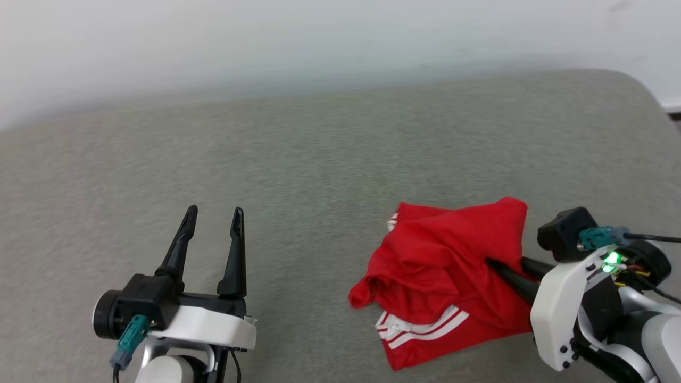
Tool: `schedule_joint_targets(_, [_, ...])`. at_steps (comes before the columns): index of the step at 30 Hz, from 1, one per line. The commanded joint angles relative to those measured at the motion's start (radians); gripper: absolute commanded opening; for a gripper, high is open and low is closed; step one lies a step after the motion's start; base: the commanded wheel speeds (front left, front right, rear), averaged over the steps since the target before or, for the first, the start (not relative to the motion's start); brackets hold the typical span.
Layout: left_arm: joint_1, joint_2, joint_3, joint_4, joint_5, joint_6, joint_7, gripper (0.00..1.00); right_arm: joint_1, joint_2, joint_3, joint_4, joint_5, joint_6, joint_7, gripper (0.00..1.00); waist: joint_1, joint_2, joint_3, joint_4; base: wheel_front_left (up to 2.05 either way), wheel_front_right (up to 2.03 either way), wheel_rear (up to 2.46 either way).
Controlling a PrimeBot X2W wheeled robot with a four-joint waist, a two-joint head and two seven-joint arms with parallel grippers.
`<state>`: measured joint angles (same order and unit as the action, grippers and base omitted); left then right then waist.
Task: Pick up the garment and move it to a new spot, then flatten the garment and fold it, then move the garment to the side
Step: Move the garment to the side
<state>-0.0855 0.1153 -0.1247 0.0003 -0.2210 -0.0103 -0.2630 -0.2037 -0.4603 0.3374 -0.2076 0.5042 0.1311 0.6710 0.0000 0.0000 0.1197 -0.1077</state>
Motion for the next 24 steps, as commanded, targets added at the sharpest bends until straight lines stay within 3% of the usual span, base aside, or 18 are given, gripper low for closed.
schedule_joint_targets(1, [-0.001,0.007,0.001,-0.008,0.009,-0.005,-0.002,1.0,-0.023,-0.014,-0.003,-0.024,-0.009,-0.001,0.018,0.0,0.0,0.0,0.013,-0.134,0.0,0.0,0.0])
schedule_joint_targets(7, [-0.04,0.026,-0.008,-0.035,0.021,-0.014,0.006,1.0,-0.053,-0.058,-0.036,-0.036,-0.001,-0.001,0.03,0.0,0.0,0.0,0.088,-0.25,0.0,0.0,0.0])
schedule_joint_targets(12, [-0.104,0.056,-0.024,-0.086,0.043,-0.025,0.046,1.0,-0.114,-0.074,-0.066,0.047,0.025,-0.001,-0.016,0.0,0.0,0.0,0.209,-0.317,0.0,0.0,0.0])
schedule_joint_targets(18, [-0.205,0.091,-0.057,-0.15,0.072,-0.055,0.101,1.0,-0.238,-0.132,-0.077,0.238,0.062,-0.001,-0.124,0.0,0.0,0.0,0.361,-0.325,0.0,0.0,0.0])
schedule_joint_targets(24, [-0.291,0.113,-0.093,-0.21,0.092,-0.073,0.142,1.0,-0.358,-0.246,-0.075,0.423,0.058,-0.001,-0.245,0.0,0.0,0.0,0.484,-0.288,0.0,0.0,0.0])
